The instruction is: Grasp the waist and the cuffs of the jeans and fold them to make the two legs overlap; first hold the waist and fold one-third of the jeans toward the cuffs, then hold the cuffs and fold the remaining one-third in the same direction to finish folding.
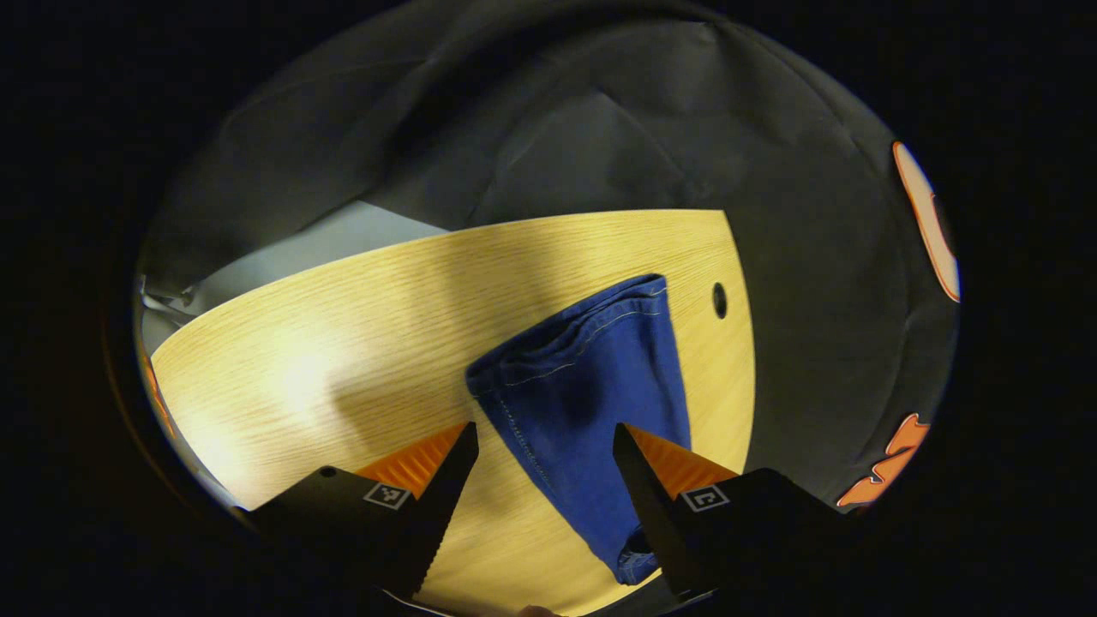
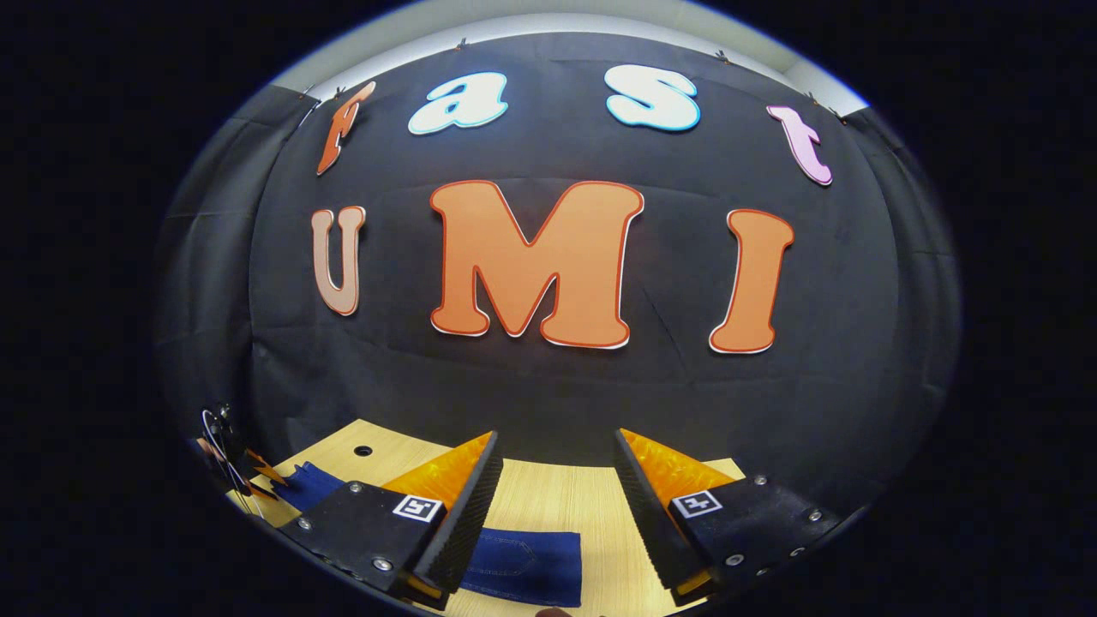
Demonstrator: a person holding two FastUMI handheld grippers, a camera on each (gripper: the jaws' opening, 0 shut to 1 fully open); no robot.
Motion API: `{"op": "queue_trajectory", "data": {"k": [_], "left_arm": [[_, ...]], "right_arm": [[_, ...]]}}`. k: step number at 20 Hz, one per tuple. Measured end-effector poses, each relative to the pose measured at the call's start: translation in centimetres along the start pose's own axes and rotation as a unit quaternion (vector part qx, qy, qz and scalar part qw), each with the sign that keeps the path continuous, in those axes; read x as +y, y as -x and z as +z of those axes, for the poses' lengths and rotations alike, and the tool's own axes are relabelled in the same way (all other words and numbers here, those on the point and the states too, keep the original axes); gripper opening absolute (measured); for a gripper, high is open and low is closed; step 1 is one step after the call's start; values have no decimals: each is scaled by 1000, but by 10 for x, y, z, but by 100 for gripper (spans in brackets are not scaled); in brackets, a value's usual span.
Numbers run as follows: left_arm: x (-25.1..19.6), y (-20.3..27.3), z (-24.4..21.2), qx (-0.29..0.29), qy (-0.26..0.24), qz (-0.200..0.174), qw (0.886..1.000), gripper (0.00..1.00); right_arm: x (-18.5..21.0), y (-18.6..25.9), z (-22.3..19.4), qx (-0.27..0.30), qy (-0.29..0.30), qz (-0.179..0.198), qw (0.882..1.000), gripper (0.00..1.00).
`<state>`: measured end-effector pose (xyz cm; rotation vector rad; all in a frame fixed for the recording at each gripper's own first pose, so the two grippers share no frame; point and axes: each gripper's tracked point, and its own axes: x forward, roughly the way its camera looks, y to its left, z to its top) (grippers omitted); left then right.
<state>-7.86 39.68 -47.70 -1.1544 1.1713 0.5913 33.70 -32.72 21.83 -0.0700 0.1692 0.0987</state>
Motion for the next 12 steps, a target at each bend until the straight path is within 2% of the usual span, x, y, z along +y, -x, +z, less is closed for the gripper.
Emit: {"op": "queue_trajectory", "data": {"k": [1, 2, 4, 6, 7, 9, 11, 12], "left_arm": [[-3, -3, 3, 4, 5, 11, 1000, 98], [-7, -8, 8, 4, 9, 23, 1000, 92], [-6, -17, 10, 22, 7, 81, 996, 92], [-1, -26, 7, 51, -17, 151, 987, 86], [-1, -30, 6, 61, -33, 179, 981, 78], [-1, -33, 2, 89, -74, 227, 967, 77], [-4, -35, 3, 97, -93, 243, 961, 73], [-11, -36, 3, 103, -88, 236, 962, 71]], "right_arm": [[-2, 1, 1, 0, 8, -3, 1000, 83], [-5, 4, 1, -1, 17, -7, 1000, 83], [-16, 10, -6, 3, 28, -16, 999, 83], [-19, 11, -9, 7, 25, -15, 1000, 83], [-21, 12, -12, 9, 20, -12, 1000, 83], [-27, 13, -18, 15, 17, -16, 1000, 84], [-34, 14, -25, 21, 17, -19, 999, 84], [-39, 15, -29, 25, 17, -22, 999, 84]]}}
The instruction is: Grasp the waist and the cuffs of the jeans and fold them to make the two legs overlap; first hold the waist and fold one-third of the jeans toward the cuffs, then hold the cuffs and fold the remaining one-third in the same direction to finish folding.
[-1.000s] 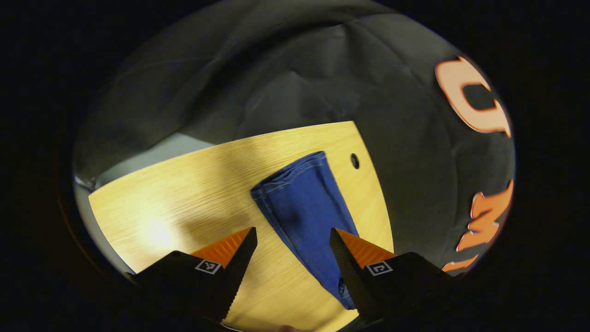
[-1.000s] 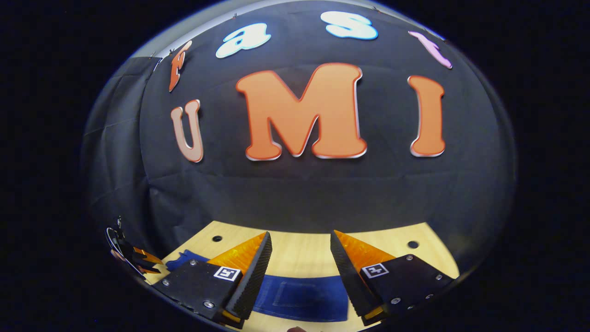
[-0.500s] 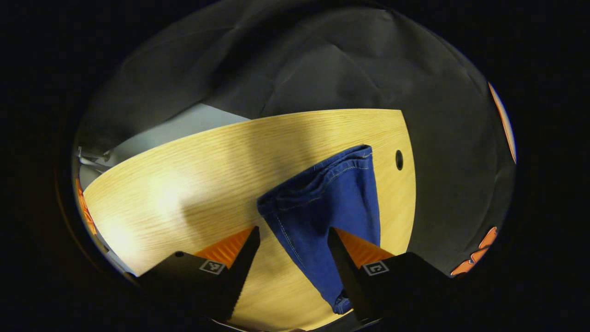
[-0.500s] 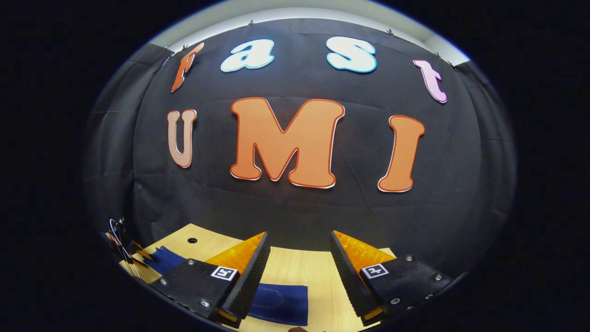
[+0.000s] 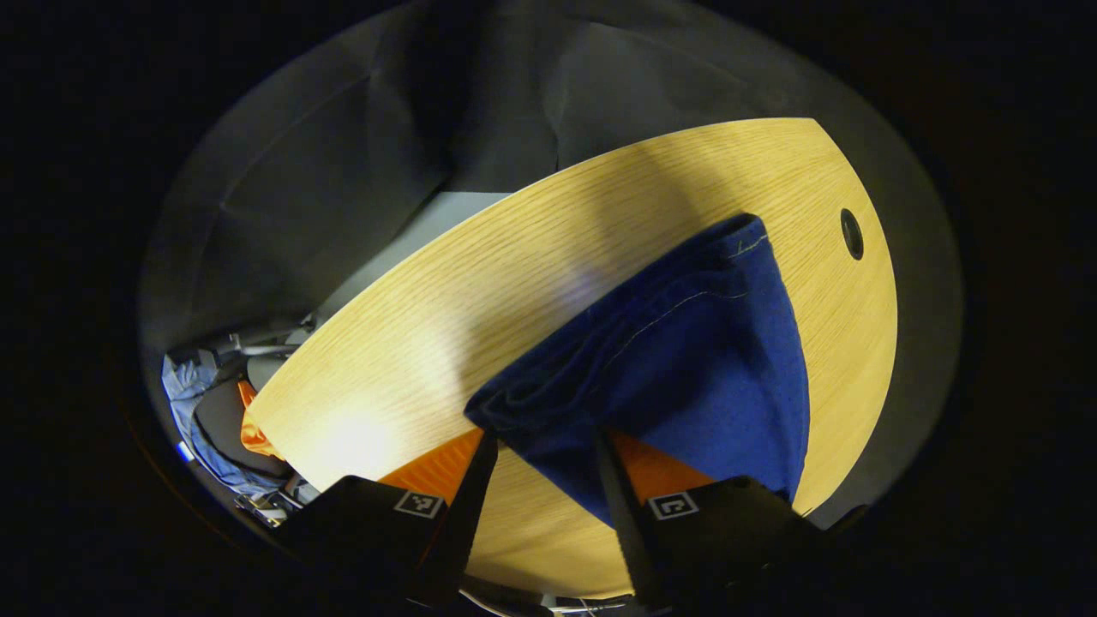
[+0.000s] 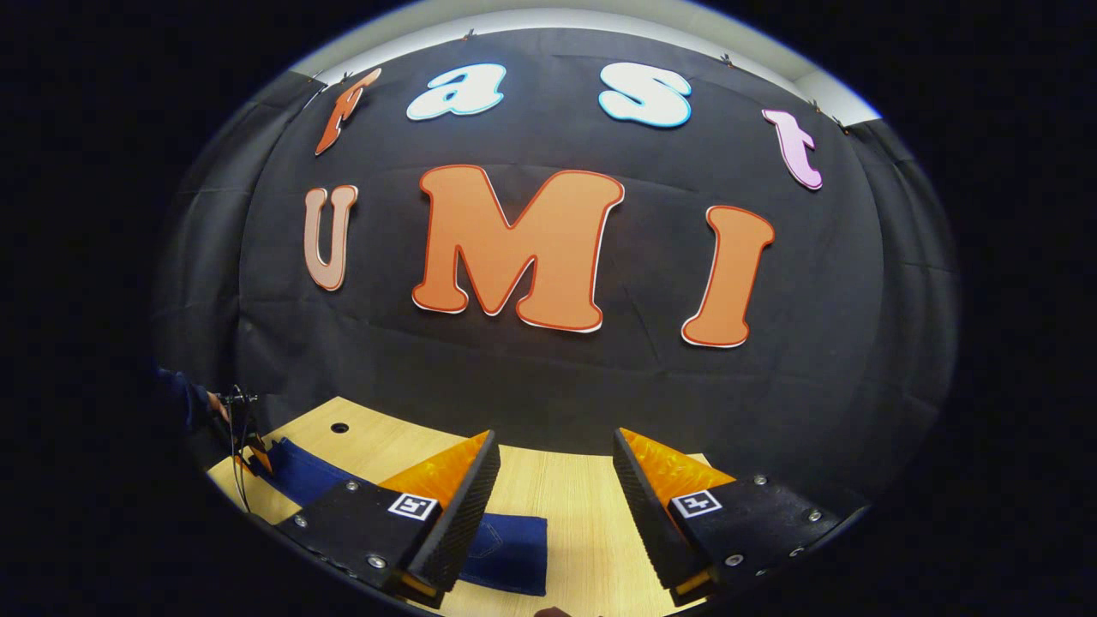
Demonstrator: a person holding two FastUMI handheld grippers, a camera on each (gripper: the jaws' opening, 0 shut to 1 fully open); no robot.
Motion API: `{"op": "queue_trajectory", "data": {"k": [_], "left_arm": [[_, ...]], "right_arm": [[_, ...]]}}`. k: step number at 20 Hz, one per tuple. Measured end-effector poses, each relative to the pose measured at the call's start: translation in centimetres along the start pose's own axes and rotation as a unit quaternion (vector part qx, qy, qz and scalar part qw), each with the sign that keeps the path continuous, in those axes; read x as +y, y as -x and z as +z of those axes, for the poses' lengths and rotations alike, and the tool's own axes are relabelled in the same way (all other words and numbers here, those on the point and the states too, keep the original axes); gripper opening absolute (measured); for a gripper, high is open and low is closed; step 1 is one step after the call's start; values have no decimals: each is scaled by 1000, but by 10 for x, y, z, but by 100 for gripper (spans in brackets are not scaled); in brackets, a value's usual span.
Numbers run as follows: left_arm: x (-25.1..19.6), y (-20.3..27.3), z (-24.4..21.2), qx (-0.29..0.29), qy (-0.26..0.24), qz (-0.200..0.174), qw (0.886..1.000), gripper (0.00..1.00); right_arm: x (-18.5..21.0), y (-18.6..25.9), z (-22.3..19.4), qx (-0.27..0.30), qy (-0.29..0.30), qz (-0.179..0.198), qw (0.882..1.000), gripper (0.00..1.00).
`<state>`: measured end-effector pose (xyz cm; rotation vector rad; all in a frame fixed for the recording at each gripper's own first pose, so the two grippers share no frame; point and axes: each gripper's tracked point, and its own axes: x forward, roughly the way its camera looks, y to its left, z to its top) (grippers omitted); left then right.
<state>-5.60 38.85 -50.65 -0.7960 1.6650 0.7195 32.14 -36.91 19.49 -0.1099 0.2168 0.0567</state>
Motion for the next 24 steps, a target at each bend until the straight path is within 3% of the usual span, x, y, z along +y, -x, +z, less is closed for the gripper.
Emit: {"op": "queue_trajectory", "data": {"k": [1, 2, 5, 8, 9, 12, 14, 18, 24], "left_arm": [[-4, -2, 0, 0, -9, 1, 1000, 52], [-8, 3, -1, 1, -14, -15, 1000, 49], [-16, 6, 1, -26, 1, -61, 998, 15], [-21, 12, -1, -87, -36, -115, 989, 12], [-27, 18, -2, -110, -40, -140, 983, 5], [-45, 50, -10, -161, -50, -212, 963, 5], [-58, 78, -13, -194, -71, -241, 948, 5], [-63, 140, -28, -243, -117, -283, 920, 4], [-129, 191, -114, -287, -217, -311, 880, 5]], "right_arm": [[-6, 1, -4, 2, 0, -4, 1000, 84], [-10, 1, -6, 3, -1, -5, 1000, 84], [-24, 1, -13, 10, -8, -13, 1000, 84], [-37, -2, -14, 11, -17, -17, 1000, 85], [-40, -4, -13, 11, -19, -17, 1000, 85], [-47, -8, -6, 4, -24, -23, 999, 85], [-49, -9, 3, -11, -24, -25, 999, 85], [-48, -8, 12, -23, -19, -17, 999, 85], [-57, -2, 15, -35, -21, -5, 999, 86]]}}
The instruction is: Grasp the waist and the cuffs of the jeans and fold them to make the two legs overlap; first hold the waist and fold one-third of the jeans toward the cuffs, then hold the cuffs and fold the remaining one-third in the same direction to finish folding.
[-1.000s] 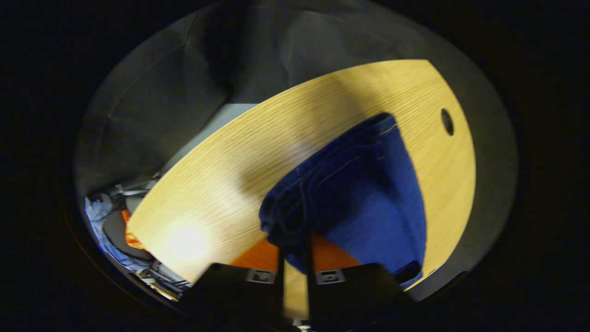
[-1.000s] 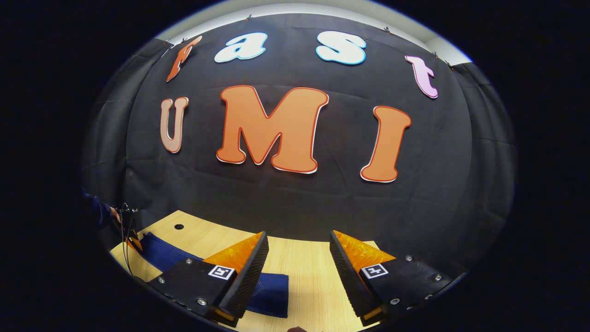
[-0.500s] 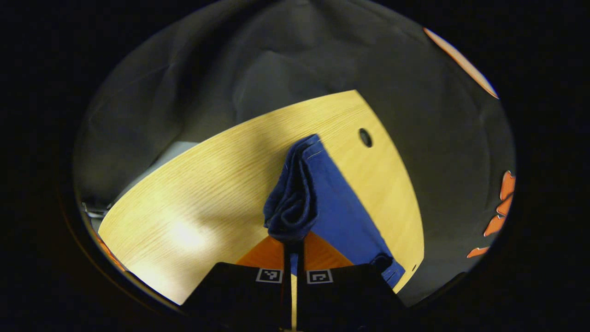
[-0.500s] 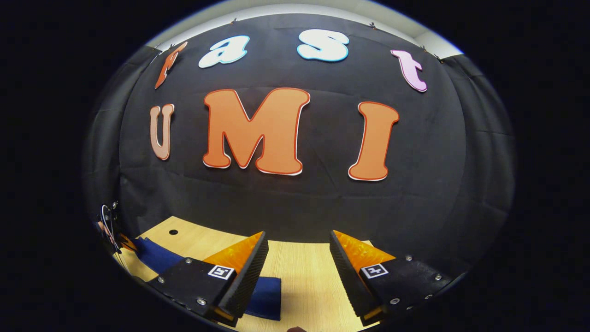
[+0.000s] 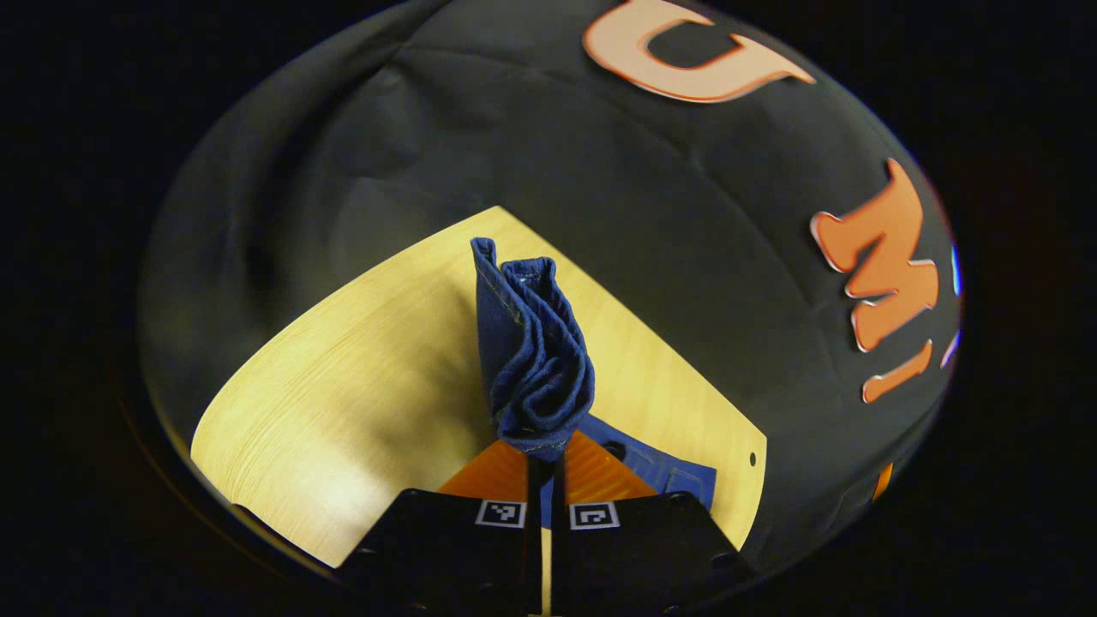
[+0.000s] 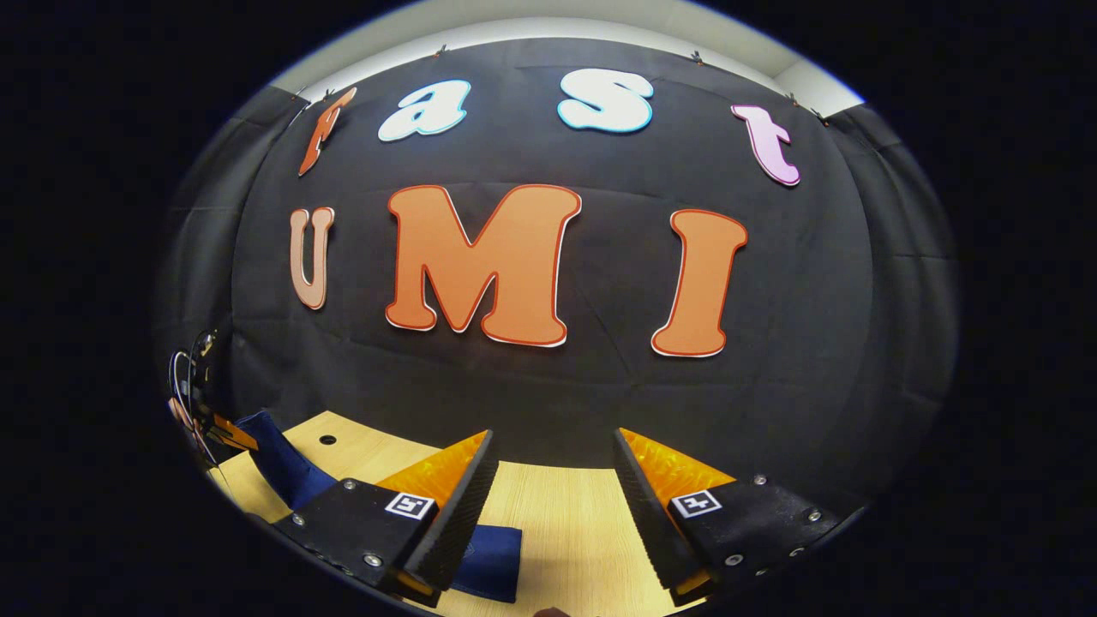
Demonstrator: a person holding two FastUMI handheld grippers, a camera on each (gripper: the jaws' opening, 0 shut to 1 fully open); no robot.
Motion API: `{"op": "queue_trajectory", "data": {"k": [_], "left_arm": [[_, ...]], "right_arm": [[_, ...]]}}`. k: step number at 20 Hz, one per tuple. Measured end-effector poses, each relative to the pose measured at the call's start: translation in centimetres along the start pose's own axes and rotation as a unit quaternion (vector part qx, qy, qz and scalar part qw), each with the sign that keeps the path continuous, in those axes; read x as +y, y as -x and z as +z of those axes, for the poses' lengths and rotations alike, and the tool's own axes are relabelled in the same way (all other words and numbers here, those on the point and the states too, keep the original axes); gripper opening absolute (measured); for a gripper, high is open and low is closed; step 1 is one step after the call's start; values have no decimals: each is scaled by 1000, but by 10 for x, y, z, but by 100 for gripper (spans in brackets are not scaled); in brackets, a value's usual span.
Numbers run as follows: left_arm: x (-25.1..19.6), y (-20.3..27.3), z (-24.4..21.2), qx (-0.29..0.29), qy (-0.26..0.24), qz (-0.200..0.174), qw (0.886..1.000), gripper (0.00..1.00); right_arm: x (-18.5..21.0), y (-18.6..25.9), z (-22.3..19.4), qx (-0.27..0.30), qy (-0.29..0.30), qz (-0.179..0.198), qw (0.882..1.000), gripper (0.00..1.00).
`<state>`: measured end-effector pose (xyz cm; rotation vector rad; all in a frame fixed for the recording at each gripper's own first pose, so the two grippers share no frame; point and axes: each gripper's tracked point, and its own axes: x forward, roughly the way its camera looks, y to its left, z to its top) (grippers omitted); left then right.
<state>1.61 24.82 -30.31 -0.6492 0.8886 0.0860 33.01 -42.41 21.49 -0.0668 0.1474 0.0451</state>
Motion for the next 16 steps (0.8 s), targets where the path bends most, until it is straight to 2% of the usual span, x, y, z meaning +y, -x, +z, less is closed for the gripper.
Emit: {"op": "queue_trajectory", "data": {"k": [4, 8, 13, 16], "left_arm": [[-79, 12, -7, -12, -64, -48, 997, 5], [-169, 12, -38, -1, -127, -105, 986, 4], [-248, -9, -107, 49, -203, -142, 967, 4], [-268, -34, -152, 81, -271, -139, 949, 4]], "right_arm": [[-10, 3, 3, -7, -5, 0, 1000, 86], [-23, 9, 2, -11, -14, 1, 1000, 86], [-49, 13, -4, -9, -31, -9, 999, 86], [-66, 17, -13, -1, -40, -18, 999, 86]]}}
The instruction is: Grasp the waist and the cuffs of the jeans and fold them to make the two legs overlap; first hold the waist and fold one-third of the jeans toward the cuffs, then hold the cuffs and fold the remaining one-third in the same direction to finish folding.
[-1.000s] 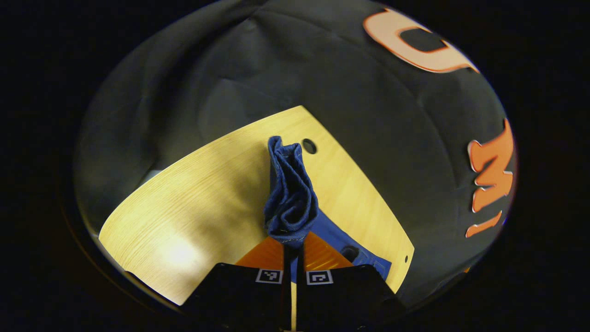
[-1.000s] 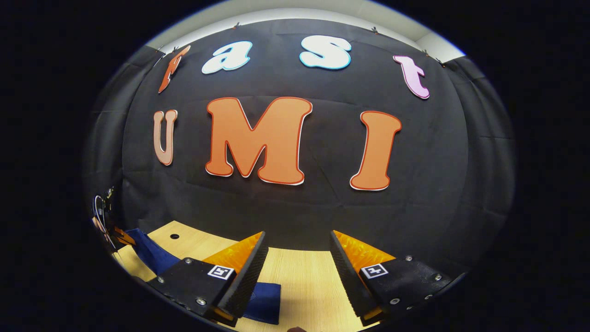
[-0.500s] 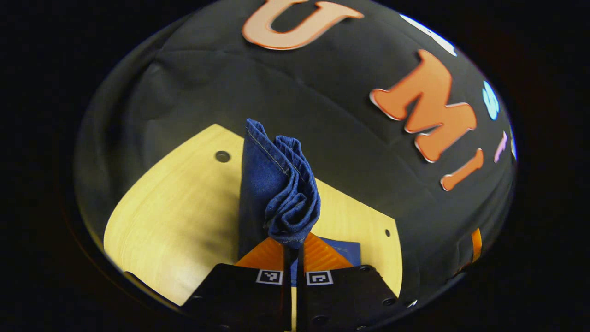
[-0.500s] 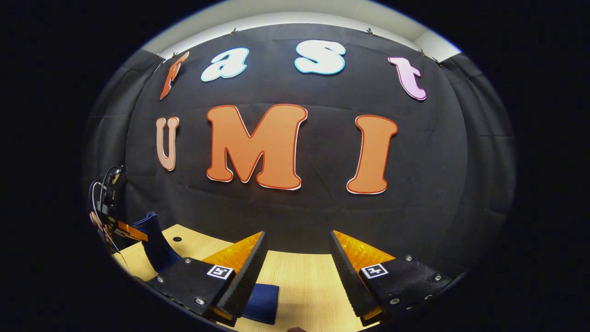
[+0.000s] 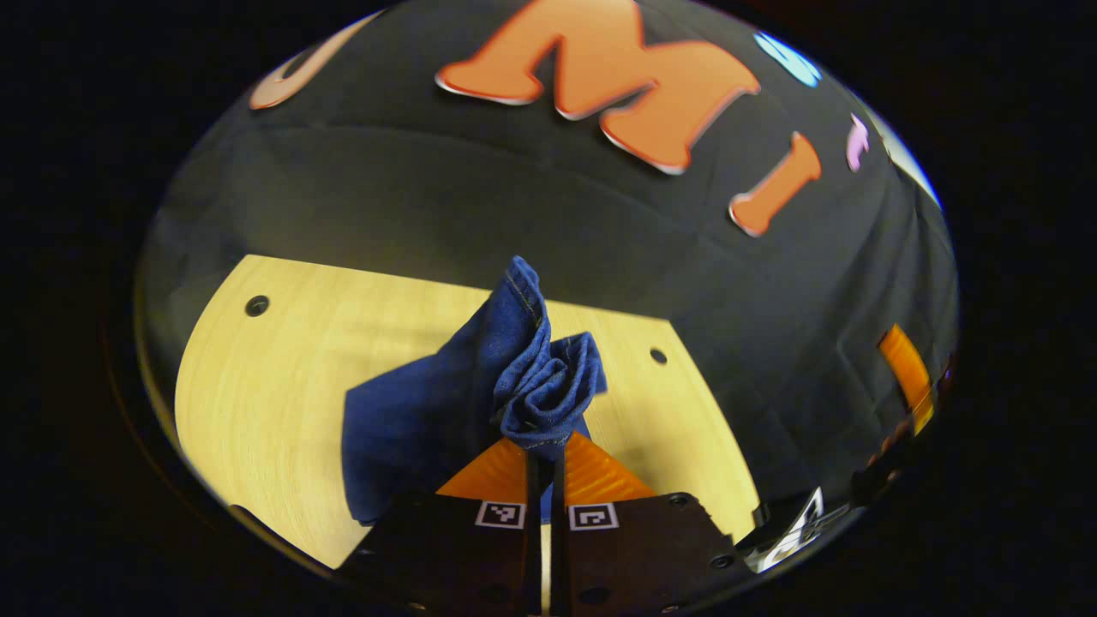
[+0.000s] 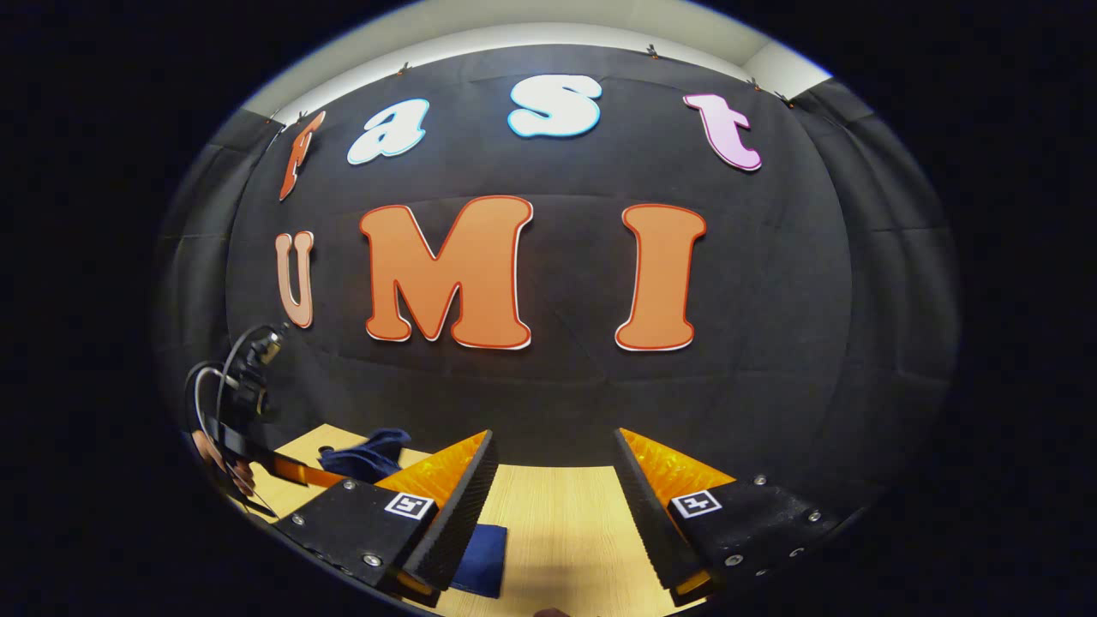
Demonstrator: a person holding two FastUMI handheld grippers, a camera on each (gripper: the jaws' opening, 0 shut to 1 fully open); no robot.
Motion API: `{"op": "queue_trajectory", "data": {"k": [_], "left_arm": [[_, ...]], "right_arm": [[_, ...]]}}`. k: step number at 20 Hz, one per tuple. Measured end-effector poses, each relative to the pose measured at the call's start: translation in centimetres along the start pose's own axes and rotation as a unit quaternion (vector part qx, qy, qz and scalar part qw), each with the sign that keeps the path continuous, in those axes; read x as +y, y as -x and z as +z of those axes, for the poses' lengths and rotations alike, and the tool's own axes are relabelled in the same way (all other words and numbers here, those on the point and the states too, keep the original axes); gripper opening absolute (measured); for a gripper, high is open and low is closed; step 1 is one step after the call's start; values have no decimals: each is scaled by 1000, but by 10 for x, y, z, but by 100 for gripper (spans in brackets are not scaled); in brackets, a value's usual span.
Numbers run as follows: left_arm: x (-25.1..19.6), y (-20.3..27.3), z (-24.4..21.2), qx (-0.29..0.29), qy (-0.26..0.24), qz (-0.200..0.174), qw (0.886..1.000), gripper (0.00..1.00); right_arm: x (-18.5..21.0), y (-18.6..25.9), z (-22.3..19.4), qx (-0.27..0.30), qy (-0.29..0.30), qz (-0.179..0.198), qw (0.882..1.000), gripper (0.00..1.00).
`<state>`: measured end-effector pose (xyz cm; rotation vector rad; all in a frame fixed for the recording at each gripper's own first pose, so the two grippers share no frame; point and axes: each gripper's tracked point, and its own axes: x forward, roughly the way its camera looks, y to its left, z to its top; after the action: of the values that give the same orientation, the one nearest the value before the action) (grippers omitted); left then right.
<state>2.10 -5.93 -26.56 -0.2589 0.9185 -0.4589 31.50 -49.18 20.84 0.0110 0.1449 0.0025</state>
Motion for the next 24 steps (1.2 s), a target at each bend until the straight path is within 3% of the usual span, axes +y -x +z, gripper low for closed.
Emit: {"op": "queue_trajectory", "data": {"k": [4, 6, 9, 11, 12, 13, 15, 16, 19, 20, 24], "left_arm": [[-23, -43, -62, 68, -43, 33, 996, 4], [-28, -53, -80, 81, -65, 32, 994, 7], [-43, -45, -76, 66, -109, 31, 991, 20], [-69, -23, -65, 37, -104, -12, 994, 21], [-90, -13, -56, 19, -99, -40, 994, 31], [-104, 7, -47, -2, -103, -59, 993, 54], [-107, 34, -21, -59, -127, -51, 989, 99], [-104, 50, -5, -90, -135, -37, 986, 97], [-86, 103, 54, -197, -152, 17, 968, 97], [-78, 121, 75, -235, -156, 40, 958, 98], [-60, 184, 116, -348, -172, 131, 912, 98]], "right_arm": [[-19, 4, -13, 18, -8, -12, 1000, 86], [-24, 5, -19, 24, -5, -13, 1000, 86], [-23, 6, -19, 27, -1, -11, 1000, 86], [-16, 5, -17, 24, 0, -7, 1000, 86], [-10, 5, -16, 22, 3, -2, 1000, 86], [-5, 4, -16, 22, 7, 1, 1000, 86], [11, 4, -13, 18, 8, 13, 1000, 86], [20, 3, -12, 17, 7, 20, 1000, 86], [44, 4, 1, -11, 21, 29, 999, 86], [51, 5, 9, -28, 30, 29, 999, 89], [81, 13, 35, -90, 42, 30, 995, 86]]}}
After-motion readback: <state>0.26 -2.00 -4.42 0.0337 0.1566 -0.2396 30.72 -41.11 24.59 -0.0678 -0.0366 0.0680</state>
